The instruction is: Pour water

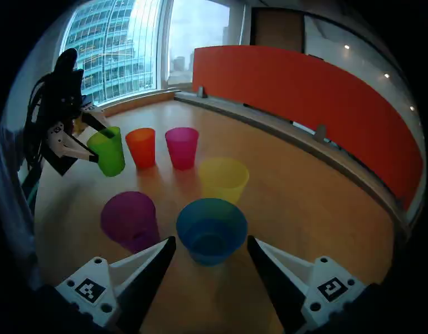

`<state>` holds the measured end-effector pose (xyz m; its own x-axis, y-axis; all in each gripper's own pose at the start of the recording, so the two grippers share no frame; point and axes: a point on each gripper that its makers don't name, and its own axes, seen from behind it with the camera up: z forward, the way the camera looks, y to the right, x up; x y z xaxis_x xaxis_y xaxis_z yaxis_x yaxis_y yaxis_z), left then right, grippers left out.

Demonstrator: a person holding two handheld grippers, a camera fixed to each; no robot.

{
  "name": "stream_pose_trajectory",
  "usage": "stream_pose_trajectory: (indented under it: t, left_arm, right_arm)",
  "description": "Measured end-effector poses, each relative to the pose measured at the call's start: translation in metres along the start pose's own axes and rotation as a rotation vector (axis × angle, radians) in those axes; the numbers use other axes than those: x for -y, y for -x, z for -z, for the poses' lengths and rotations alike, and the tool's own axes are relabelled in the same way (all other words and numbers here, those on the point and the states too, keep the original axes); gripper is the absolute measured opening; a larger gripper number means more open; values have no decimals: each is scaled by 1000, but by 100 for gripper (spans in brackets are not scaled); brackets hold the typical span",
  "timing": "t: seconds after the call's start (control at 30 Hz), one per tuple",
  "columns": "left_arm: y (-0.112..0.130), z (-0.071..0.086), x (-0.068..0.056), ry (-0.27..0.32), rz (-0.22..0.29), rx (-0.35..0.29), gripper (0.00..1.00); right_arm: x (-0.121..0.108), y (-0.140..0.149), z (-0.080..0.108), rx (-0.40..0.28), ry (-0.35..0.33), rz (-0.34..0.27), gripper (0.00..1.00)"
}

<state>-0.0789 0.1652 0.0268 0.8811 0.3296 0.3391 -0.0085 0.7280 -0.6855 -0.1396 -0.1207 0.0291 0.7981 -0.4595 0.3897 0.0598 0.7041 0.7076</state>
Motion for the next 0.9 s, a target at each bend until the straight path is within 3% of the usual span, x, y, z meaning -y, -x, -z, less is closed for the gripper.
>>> stream_pose_trajectory:
  t: [0.67, 0.9]
  left_arm:
    - [-3, 12, 5, -18, 21, -20, 86]
    - [-3, 14, 4, -18, 22, -24, 86]
  right_arm:
    - [-1, 1, -29, 12, 7, -21, 99]
    - [4, 0, -32, 2, -12, -42, 90]
